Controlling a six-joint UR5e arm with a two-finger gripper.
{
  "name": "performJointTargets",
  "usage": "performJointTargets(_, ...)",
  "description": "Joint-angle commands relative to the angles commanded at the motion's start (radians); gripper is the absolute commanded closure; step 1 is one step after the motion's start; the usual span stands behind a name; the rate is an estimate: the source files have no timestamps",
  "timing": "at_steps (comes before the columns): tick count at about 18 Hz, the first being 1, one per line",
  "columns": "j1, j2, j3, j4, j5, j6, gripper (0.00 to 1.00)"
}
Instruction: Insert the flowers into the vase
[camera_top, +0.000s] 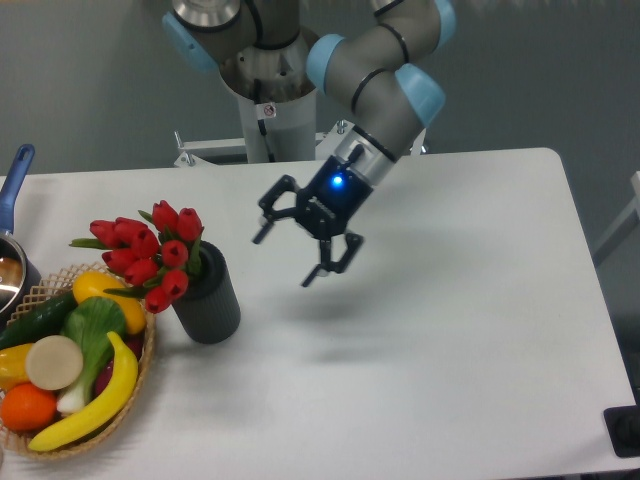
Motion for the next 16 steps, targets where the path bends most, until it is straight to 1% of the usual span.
performJointTargets(3, 0.000, -0.023, 0.064, -0.002, 0.213, -0.001, 0.00)
performJointTargets(5, -0.003, -0.043, 0.109, -0.005, 0.324, -0.003, 0.00)
performJointTargets(8, -0.003, -0.071, 0.158, -0.008, 0.459, -0.002, 0.00)
performJointTargets(12, 0.002, -0.106, 0.221, -0.023, 0.551, 0.000, 0.00)
performJointTargets(14, 0.005, -0.132, 0.271, -0.072, 0.602, 0.005, 0.00)
performJointTargets(16, 0.005, -0.173, 0.353, -0.153, 0.658, 0.008, 0.00)
